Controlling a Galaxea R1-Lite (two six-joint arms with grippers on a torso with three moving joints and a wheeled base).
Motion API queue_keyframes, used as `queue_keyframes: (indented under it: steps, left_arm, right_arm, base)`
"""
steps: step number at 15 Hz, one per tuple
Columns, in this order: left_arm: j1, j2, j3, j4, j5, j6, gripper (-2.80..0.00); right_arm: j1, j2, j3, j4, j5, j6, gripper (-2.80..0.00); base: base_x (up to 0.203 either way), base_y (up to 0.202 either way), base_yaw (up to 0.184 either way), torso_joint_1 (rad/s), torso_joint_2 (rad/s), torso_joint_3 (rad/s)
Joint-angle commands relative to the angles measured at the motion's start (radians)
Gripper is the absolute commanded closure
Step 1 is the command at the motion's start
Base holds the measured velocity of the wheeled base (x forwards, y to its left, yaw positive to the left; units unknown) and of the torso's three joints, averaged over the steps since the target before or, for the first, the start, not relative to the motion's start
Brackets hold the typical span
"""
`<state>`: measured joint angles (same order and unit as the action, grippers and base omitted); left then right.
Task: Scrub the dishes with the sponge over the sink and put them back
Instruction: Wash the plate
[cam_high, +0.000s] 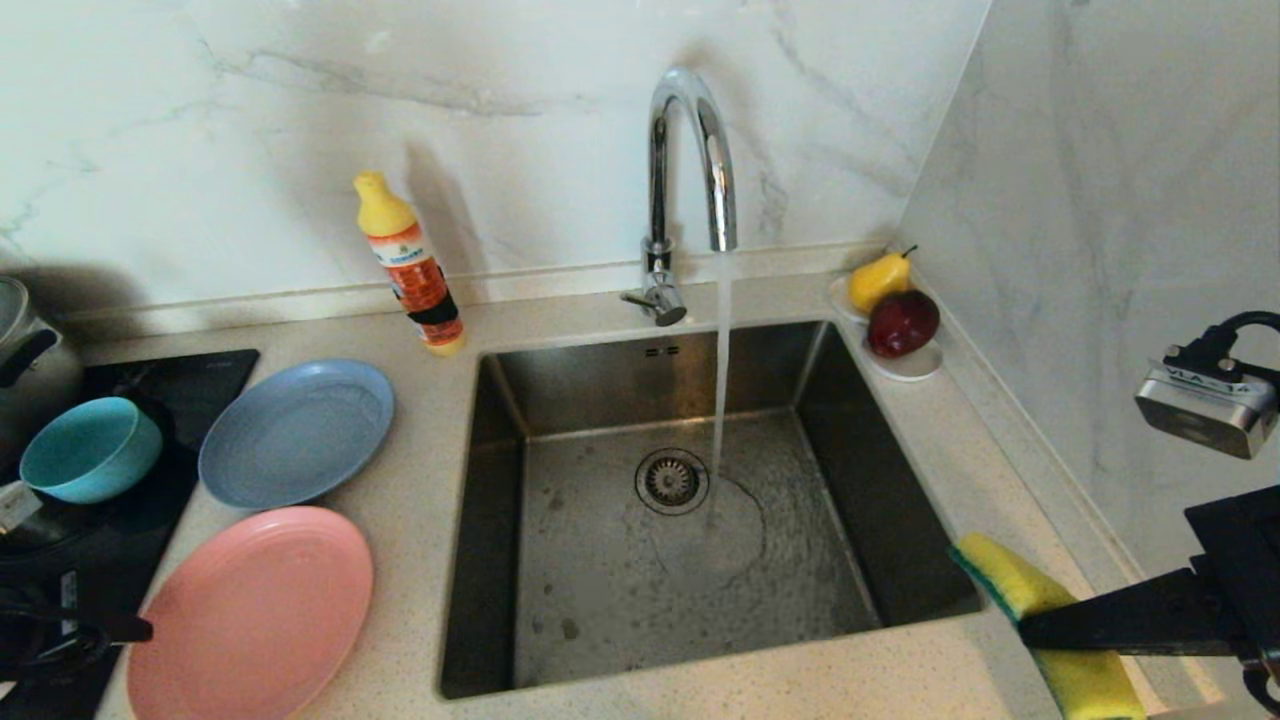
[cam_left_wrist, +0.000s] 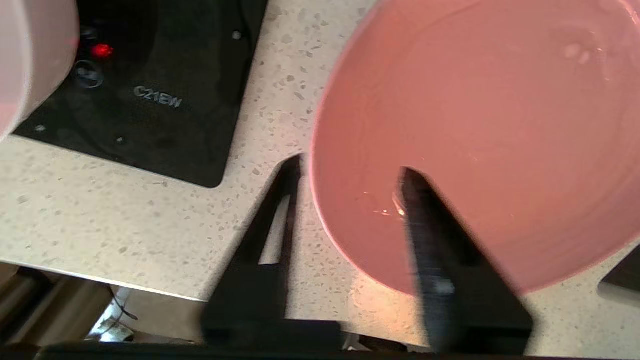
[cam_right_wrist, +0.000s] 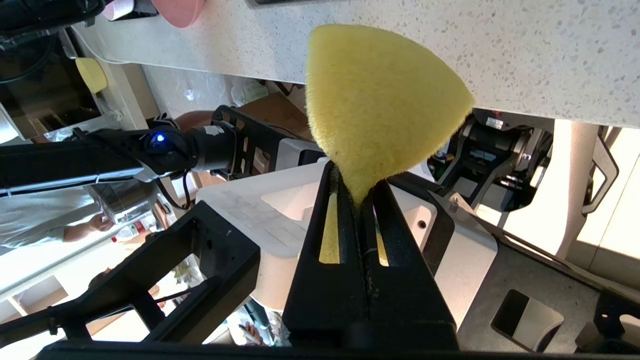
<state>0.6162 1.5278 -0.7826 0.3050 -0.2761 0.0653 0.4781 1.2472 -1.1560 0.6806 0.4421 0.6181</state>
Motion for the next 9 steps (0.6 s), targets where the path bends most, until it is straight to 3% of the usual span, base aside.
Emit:
queue_keyframes:
  steps: [1,5,9]
  left_arm:
    - [0.011,0.045,-0.003,0.0,-0.004,0.003,-2.8]
    - [0.038,0.138,0.002,-0.062,-0.026,0.003,-2.8]
    - [0.063,0.178,0.002,-0.069,-0.161,-0.005,-2.8]
  right_arm:
    - [0.001,0.012,0.001,-0.001,0.003,0.003,0.0]
    - [0.001,0.03,0.027,-0.035,0.003,0.003,0.0]
    - [-0.001,0.035,0.038,-0.053,0.003,0.003,0.0]
  base:
    - [0.0,0.0,0.0,0.0,0.0,0.0]
    - [0.0,0.0,0.0,0.0,0.0,0.0]
    - [0.0,0.0,0.0,0.0,0.0,0.0]
